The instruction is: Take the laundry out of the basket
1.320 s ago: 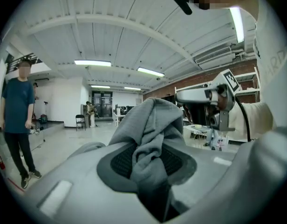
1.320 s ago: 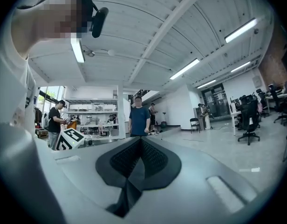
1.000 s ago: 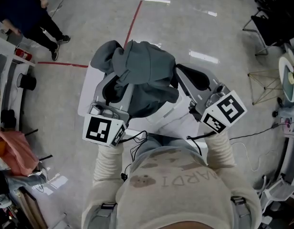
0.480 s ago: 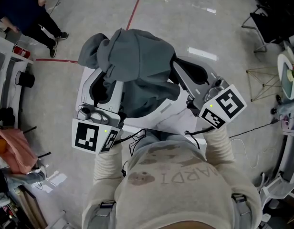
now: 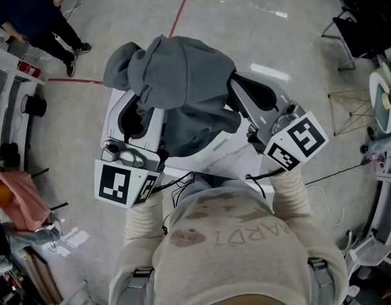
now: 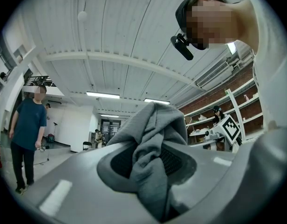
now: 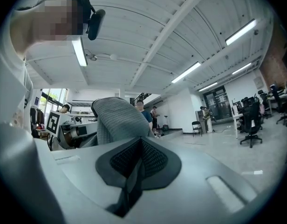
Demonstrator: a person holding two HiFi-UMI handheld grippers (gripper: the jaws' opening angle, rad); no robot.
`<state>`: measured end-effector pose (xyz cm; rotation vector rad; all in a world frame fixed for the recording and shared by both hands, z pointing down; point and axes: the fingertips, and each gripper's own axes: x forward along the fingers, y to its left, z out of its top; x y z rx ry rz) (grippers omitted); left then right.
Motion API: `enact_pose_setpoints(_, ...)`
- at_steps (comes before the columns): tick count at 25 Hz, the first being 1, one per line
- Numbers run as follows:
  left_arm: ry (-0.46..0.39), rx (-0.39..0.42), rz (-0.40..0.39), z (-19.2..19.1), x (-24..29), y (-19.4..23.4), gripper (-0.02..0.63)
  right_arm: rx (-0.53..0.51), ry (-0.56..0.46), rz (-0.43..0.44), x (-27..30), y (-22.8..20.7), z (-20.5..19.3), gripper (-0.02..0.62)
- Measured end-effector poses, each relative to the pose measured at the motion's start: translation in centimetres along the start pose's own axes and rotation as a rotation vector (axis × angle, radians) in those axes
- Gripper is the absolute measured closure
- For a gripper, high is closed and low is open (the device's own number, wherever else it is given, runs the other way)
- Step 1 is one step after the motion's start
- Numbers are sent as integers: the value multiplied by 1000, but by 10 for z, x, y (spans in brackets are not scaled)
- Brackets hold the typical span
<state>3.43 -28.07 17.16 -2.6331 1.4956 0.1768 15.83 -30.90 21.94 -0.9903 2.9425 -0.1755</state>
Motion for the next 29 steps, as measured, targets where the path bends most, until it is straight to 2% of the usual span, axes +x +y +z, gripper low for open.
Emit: enact_pose_setpoints(29, -5, 12, -2, 2, 2, -4, 497, -20, -11, 23, 4, 4, 2, 568)
